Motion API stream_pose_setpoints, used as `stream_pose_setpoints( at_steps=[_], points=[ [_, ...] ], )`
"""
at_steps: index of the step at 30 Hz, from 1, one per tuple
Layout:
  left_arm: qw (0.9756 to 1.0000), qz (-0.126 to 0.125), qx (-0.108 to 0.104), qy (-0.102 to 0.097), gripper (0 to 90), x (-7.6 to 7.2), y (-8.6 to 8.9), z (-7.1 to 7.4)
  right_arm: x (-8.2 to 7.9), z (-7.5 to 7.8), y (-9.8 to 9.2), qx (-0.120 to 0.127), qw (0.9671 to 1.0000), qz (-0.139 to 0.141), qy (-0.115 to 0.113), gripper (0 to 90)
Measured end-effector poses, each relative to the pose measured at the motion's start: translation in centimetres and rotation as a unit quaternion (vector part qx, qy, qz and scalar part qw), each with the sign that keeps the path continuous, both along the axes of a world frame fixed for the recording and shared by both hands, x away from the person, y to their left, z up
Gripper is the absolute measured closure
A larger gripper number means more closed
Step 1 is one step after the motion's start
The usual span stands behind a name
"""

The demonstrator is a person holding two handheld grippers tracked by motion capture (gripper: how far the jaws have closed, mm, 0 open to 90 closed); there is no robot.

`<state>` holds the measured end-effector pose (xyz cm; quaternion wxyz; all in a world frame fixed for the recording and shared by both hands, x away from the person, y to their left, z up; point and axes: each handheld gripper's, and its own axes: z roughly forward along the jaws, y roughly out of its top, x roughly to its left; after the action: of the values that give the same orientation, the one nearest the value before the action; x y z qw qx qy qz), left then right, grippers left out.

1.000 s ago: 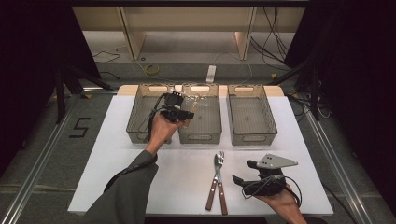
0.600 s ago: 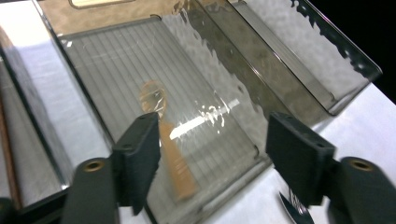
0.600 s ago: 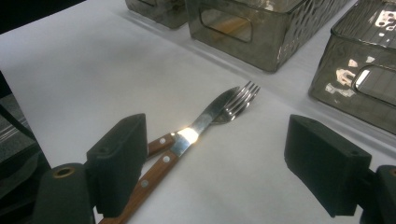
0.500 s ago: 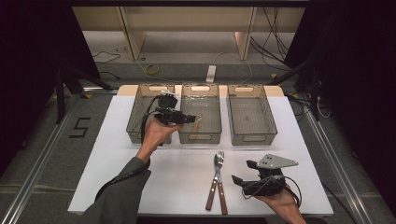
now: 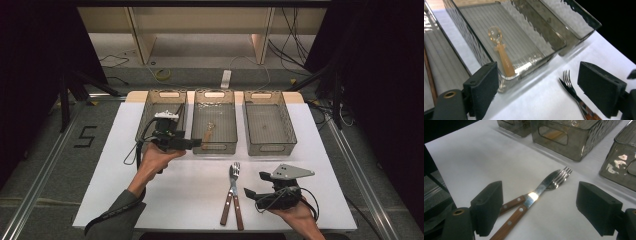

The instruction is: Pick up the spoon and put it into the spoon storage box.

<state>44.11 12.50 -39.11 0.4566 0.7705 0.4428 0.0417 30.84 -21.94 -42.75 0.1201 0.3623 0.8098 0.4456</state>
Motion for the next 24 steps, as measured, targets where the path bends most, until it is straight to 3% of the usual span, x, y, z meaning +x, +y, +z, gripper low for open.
stream_pose_setpoints(
  at_steps=[4,9,14,18,24],
  points=[
    [0.9998,0.003,0.017,-0.009,15.8,-1.4,0.6,-0.6,0.1,0.1,0.4,-0.001,1.0,0.005,0.006,22.7],
    [0.9997,0.008,0.013,-0.021,15.8,-2.2,1.1,-0.7,0.3,0.0,1.2,-0.007,0.9998,0.015,0.013,22.8],
    [0.9995,0.002,0.02,-0.026,15.8,-3.6,1.4,-1.0,0.5,0.0,2.1,-0.008,0.9995,0.026,0.015,22.8],
    [0.9993,-0.005,0.012,-0.035,15.9,-4.4,1.9,-1.2,0.6,0.0,2.5,-0.01,0.9993,0.032,0.017,23.1],
    [0.9989,-0.012,0.023,-0.04,15.9,-5.4,2.4,-1.7,0.8,-0.3,3.5,-0.02,0.9985,0.045,0.022,23.2]
  ],
)
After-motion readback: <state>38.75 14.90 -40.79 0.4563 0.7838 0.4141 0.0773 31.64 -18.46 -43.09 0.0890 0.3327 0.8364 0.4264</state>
